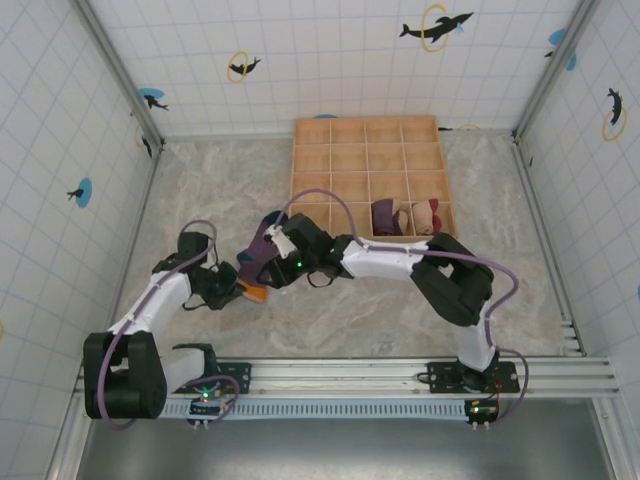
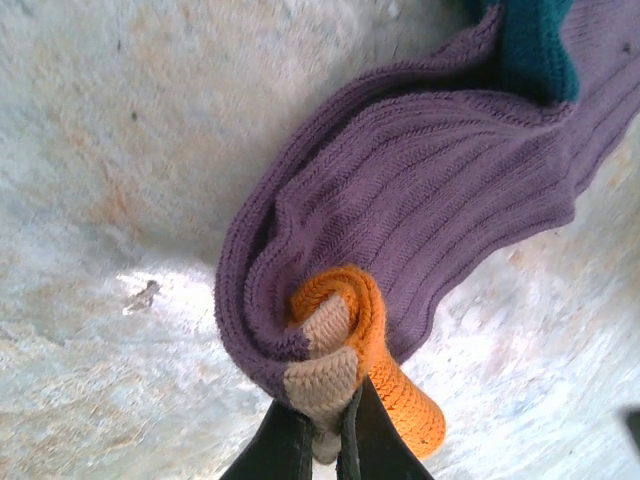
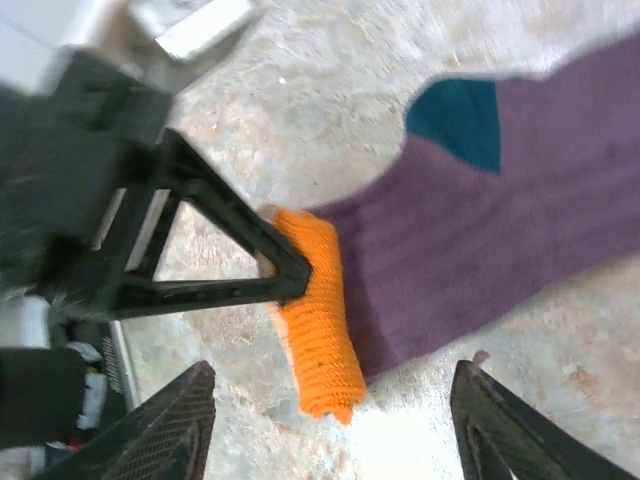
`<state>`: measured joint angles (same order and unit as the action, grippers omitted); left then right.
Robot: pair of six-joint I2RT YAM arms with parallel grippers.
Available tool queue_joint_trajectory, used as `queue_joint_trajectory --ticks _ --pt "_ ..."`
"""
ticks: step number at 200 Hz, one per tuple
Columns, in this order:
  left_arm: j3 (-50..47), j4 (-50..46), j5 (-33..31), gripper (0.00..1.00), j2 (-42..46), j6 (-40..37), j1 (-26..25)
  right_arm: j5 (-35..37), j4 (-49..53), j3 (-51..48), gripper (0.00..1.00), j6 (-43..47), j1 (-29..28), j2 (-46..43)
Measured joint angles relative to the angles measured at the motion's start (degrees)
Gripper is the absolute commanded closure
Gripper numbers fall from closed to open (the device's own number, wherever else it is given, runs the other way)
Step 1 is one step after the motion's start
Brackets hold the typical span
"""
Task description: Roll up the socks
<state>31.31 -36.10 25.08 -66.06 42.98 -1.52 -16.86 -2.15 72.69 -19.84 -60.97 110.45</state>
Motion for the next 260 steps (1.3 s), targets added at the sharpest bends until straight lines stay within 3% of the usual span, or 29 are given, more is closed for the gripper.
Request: queue_joint_trajectory --ticks 54,105,202,260 --pt "-0.96 -3.13 1.31 1.0 -1.05 -2.08 0.0 24.3 -5.66 -9.66 0.33 20.92 -13.99 -4.5" --pt "-3.04 -2.8 3.67 1.0 -0.26 -2.08 0.0 39.3 -16.68 -14.27 0.34 37.16 -21.66 -0.31" --pt "-3.21 -2.89 6.91 1.0 -0.33 -2.8 0.0 46.21 -25.83 -12.98 0.43 49.16 -23.32 8.0" --pt "-3.21 -3.93 6.93 1.0 -0.33 -4.04 0.0 45.2 -26.1 -12.85 0.81 49.59 -21.7 9.16"
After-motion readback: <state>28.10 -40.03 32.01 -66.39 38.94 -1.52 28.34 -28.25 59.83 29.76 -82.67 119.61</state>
